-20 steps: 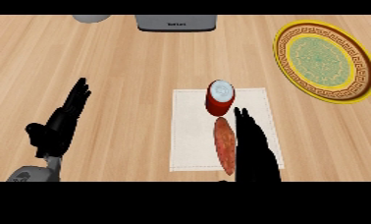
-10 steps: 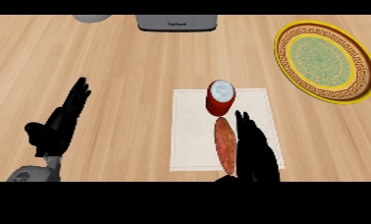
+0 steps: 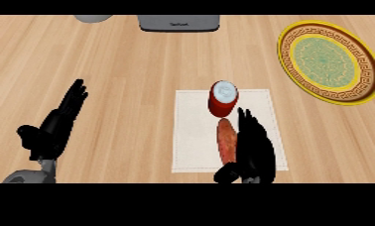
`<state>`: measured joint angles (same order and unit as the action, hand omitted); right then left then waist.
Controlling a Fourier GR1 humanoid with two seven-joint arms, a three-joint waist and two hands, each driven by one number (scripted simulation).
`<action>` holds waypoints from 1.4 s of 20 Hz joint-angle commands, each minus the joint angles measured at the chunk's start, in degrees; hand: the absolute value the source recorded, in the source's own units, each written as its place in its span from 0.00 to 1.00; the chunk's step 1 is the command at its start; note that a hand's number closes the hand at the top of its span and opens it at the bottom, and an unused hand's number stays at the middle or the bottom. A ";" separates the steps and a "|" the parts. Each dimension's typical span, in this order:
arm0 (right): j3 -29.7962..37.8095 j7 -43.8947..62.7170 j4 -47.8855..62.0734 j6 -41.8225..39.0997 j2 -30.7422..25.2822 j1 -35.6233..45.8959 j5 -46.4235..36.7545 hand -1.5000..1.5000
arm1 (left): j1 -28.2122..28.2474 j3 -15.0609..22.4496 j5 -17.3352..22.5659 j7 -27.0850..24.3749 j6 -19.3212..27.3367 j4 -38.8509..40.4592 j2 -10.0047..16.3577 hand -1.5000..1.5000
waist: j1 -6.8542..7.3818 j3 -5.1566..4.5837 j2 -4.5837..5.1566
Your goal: Pick the sweet potato from the placemat and place it in the plate
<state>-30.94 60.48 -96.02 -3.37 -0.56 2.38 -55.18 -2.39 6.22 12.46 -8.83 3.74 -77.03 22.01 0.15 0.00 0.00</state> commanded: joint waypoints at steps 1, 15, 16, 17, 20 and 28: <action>-0.86 4.11 2.67 0.06 0.54 0.97 0.29 0.00 | -0.98 0.25 -2.29 0.50 0.40 0.80 -3.12 0.50 | -0.12 0.00 0.00; 11.41 -17.02 2.84 5.88 -14.09 -5.62 8.37 1.00 | -0.54 -3.03 -4.34 1.17 -0.45 0.71 -3.94 0.50 | -1.58 0.07 -0.05; 14.87 -17.46 0.17 6.45 -17.65 -8.75 9.53 1.00 | 1.65 -3.44 -4.00 -0.24 -0.66 -0.23 -3.58 0.50 | -2.64 0.10 -0.37; 19.91 -19.01 1.32 6.82 -20.79 -9.54 11.69 1.00 | 2.31 -4.58 -3.67 -0.91 -0.31 0.21 -3.07 0.50 | -3.76 0.19 -0.35; 31.42 -23.08 4.17 8.93 -27.76 -11.98 15.78 1.00 | 1.79 -6.36 -2.30 0.82 -0.46 -0.87 -1.75 0.50 | -5.08 0.43 -0.56; 52.73 -51.24 10.77 12.93 -39.18 -21.89 30.01 1.00 | 0.45 -4.83 -3.36 2.14 -1.98 -0.98 -1.93 0.50 | -2.18 0.10 -0.30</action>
<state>12.92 20.91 -88.03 8.13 -35.82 -14.10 -31.42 -1.11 1.22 9.33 -8.13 2.46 -77.15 19.48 -2.93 0.11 -0.38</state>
